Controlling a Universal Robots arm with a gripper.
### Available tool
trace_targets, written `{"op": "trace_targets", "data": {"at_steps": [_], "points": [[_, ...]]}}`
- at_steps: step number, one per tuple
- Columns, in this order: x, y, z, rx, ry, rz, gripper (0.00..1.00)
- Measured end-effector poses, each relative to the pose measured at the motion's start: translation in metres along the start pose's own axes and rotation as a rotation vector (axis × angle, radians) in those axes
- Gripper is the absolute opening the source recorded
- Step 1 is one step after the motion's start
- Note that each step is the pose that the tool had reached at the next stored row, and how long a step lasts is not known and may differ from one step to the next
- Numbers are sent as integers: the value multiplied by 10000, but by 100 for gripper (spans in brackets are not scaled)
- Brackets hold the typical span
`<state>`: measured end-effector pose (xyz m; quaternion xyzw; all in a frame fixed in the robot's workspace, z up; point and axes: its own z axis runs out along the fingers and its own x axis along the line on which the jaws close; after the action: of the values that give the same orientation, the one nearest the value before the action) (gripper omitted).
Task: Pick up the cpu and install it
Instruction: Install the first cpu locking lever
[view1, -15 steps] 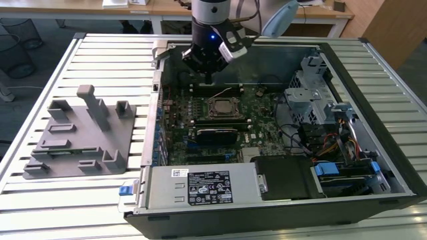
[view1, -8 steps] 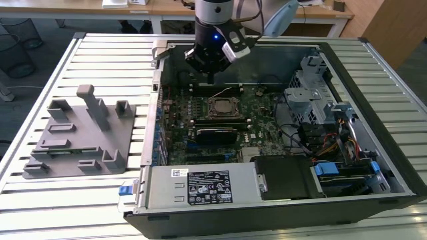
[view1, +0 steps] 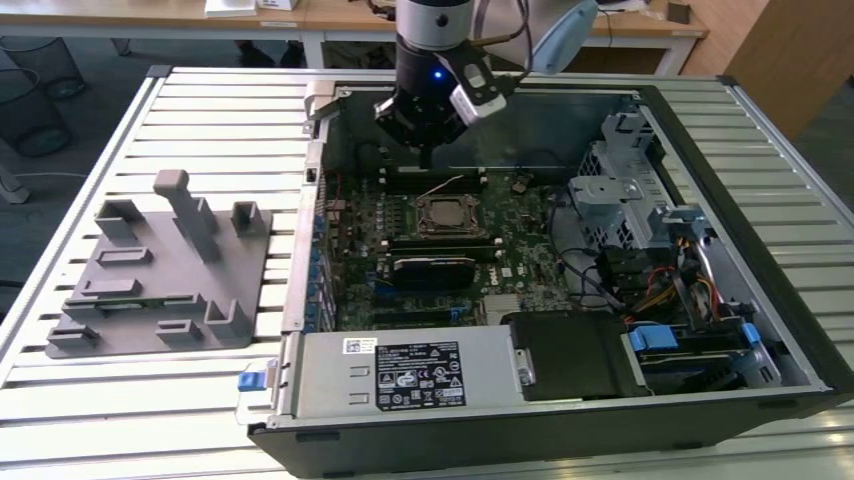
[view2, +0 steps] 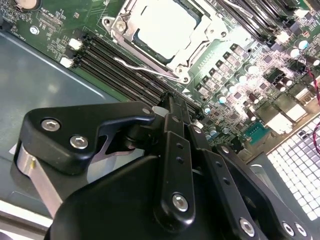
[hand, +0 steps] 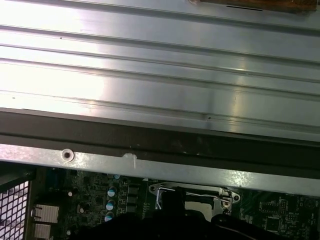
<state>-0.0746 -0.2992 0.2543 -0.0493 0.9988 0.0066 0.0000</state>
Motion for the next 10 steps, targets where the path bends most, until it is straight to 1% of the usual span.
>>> {"op": "trace_targets", "data": {"at_steps": [5, 10], "points": [[-8, 0, 6, 2, 2, 0, 11], [-31, -9, 31, -7, 1, 3, 11]]}}
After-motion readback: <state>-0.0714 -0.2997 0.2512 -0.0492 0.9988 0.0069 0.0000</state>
